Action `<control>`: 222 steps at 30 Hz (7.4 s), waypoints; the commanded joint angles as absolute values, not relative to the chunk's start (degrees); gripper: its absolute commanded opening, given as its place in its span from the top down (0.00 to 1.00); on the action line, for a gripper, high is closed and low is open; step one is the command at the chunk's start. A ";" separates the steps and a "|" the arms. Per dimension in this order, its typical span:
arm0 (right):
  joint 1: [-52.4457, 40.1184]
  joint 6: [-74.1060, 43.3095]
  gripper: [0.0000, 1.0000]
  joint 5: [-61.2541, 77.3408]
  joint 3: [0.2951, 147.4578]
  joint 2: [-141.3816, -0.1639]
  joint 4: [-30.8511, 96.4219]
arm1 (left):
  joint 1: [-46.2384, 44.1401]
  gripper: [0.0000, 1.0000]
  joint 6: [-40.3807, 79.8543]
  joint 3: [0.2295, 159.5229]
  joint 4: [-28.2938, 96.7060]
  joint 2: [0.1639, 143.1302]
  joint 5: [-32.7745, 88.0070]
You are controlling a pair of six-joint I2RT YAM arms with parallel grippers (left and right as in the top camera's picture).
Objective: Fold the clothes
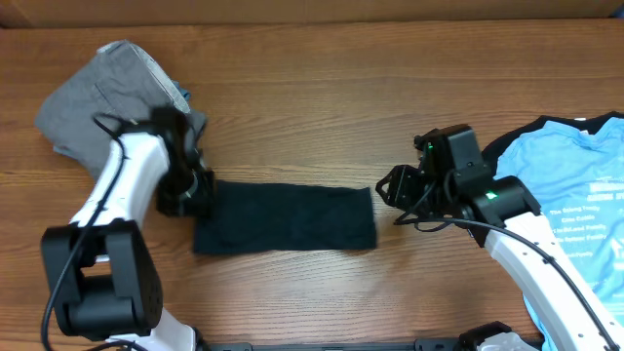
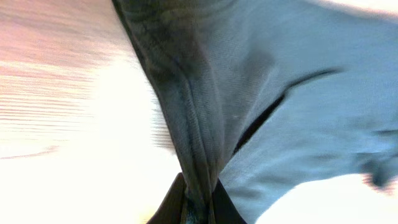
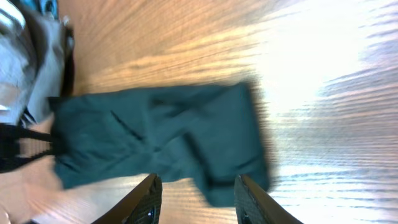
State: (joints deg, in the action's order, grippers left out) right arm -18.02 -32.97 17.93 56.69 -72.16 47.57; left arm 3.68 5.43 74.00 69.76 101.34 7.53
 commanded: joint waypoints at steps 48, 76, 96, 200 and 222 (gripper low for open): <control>-15.25 -27.77 0.58 21.12 57.49 -70.19 50.41 | -20.38 0.03 11.81 95.79 79.11 108.75 2.37; -15.79 -27.83 0.57 21.12 57.49 -70.19 50.43 | -12.99 0.96 1.91 63.35 48.18 109.08 34.13; -15.79 -28.08 0.57 21.08 57.49 -70.19 52.42 | 15.88 0.96 -1.23 110.83 66.59 108.62 30.02; -11.11 -16.71 0.00 -5.96 8.29 -0.16 14.48 | -15.18 0.00 10.94 111.85 95.39 59.77 -0.80; -11.18 -16.67 0.00 -4.86 4.12 -0.16 13.26 | -15.18 0.00 10.94 111.85 95.39 59.77 -0.80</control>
State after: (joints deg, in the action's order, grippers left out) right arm -11.29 -16.47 -4.91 4.36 -0.84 13.72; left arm -14.66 10.41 111.77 95.59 59.79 -0.71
